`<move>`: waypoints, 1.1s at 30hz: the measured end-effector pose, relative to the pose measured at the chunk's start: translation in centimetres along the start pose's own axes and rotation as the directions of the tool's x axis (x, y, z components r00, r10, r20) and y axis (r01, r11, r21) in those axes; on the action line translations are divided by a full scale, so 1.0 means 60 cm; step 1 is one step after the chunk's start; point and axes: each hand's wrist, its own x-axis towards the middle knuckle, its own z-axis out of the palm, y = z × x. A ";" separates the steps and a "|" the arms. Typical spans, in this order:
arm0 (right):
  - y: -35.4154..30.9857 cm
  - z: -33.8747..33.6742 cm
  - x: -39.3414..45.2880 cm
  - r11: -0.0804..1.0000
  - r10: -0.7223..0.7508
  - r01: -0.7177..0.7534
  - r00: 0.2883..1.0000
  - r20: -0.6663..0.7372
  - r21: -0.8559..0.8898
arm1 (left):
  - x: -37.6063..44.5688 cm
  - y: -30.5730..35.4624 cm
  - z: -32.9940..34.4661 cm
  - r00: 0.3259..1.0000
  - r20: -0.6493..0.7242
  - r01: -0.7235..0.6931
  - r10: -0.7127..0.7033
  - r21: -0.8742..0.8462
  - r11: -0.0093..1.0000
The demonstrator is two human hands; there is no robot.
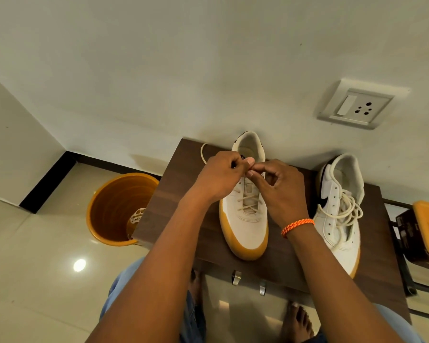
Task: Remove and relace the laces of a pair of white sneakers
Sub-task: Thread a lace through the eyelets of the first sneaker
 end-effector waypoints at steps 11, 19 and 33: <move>0.005 0.002 0.003 0.996 0.045 -0.045 0.999 -0.004 0.082 | 0.007 -0.005 0.002 1.000 -0.003 0.011 -0.011 -0.013 1.000; 0.016 0.020 -0.011 0.917 0.040 -0.058 0.998 -0.053 -0.395 | 0.004 -0.029 -0.001 0.988 -0.119 0.137 -0.102 0.340 0.930; 0.014 0.055 -0.011 0.940 0.274 -0.282 0.959 -0.065 -0.190 | 0.002 -0.028 0.004 0.986 -0.076 0.164 -0.148 0.319 0.933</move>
